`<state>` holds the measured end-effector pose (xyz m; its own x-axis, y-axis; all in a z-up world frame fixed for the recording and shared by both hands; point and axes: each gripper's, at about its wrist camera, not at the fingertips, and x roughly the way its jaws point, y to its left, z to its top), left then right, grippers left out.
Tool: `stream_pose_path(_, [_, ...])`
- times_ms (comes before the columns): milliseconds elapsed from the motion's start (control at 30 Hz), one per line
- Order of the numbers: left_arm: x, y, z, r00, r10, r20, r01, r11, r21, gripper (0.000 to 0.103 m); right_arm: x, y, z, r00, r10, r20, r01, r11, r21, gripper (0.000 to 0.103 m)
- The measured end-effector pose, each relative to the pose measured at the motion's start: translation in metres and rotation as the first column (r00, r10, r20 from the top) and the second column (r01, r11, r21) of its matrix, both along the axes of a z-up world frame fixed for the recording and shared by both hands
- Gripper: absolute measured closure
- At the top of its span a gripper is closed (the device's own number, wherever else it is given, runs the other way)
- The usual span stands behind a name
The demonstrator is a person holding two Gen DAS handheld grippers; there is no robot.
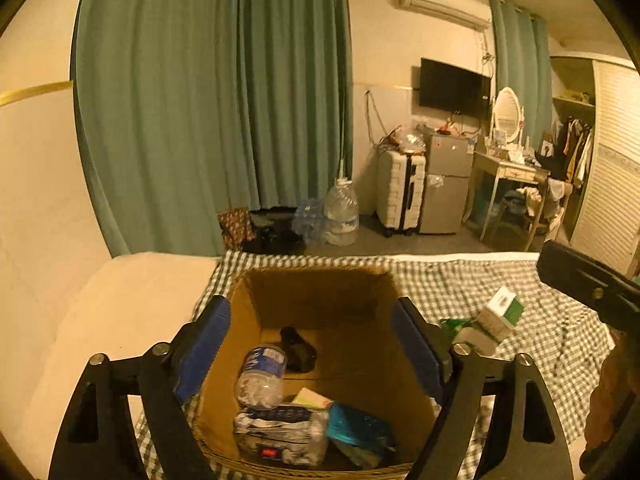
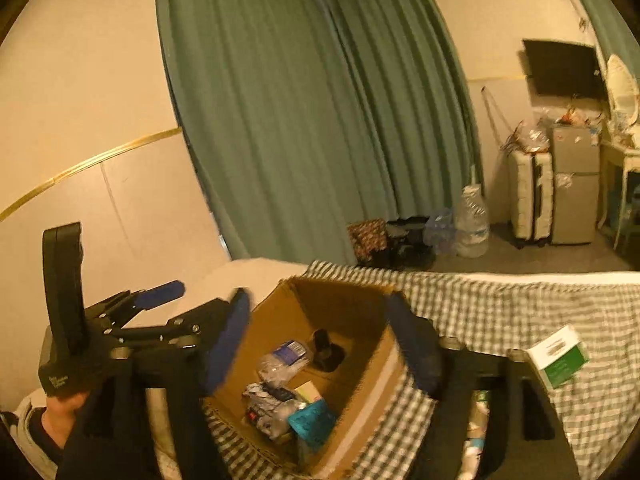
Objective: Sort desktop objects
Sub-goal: 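Open the right tool to drop the blister pack into the box, then grasp the clear tape roll with the left tool while the right tool grasps the green medicine box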
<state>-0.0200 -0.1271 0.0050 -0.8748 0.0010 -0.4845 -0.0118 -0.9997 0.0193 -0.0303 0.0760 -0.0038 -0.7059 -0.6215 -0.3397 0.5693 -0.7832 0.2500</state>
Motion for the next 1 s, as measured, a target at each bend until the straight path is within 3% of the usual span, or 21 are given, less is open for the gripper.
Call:
stream_pose_path(200, [0.023,0.033,0.027,0.998,-0.01,-0.056,0.009,1.0,-0.018,0.001,0.025,0.038,0.026,0.996,-0.052,-0.065,0.053,0.999,0.0,0.012])
stream_pose_path(300, [0.033,0.048,0.042,0.997,0.009,-0.073,-0.01,1.0,-0.021,0.0,0.036,0.059,0.04,0.991,-0.095,-0.091,0.095,0.995,-0.007,0.0])
stream_pose_path(533, [0.048,0.075,0.059,0.998,0.031,-0.063,-0.031,0.999,-0.006,0.0,0.067,0.109,0.071,0.948,-0.261,-0.183,0.269,0.963,0.021,0.001])
stream_pose_path(733, [0.049,0.098,0.066,0.998,0.04,-0.048,-0.041,0.999,-0.006,0.0,0.076,0.153,0.086,0.93,-0.315,-0.192,0.314,0.949,-0.035,0.001])
stream_pose_path(900, [0.049,0.116,0.065,0.999,-0.019,-0.032,0.021,0.999,0.041,0.0,0.077,0.186,0.087,0.919,-0.351,-0.179,0.361,0.932,0.025,0.001])
stream_pose_path(1000, [0.046,0.135,0.061,0.999,-0.036,-0.029,0.037,0.999,0.011,0.0,0.074,0.206,0.081,0.927,-0.344,-0.147,0.349,0.937,0.01,0.001])
